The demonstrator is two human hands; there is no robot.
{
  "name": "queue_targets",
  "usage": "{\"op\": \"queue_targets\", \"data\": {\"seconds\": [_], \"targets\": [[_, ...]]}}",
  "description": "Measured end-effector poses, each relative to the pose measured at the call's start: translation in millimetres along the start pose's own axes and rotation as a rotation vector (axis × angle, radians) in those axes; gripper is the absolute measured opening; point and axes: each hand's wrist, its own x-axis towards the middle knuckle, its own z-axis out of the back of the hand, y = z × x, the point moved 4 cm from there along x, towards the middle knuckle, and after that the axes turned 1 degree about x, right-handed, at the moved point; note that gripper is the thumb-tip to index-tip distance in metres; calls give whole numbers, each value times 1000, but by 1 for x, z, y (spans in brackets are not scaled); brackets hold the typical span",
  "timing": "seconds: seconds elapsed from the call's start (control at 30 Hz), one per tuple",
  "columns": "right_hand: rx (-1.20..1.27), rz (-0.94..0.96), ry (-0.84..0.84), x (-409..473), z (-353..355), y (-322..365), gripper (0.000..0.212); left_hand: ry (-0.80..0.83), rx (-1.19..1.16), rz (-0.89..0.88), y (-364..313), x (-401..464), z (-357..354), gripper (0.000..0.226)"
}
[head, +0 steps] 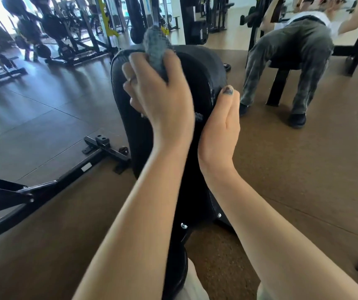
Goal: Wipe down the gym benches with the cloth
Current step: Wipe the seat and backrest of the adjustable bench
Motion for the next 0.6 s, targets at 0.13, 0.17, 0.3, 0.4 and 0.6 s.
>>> {"op": "queue_targets", "data": {"seconds": [0.13,0.17,0.3,0.4,0.6], "targets": [[36,-15,-8,-1,0,0,36,-25,-132,253,50,36,9,21],[38,-13,-15,-2,0,0,36,-50,-120,356,72,49,15,24],[42,-5,-25,-3,-1,0,32,-89,33,570,128,45,32,61],[18,20,-39,-3,-2,-2,33,-100,85,539,129,22,28,52],[16,68,-89,0,-2,-10,32,-26,85,67,85,-39,13,20]]}}
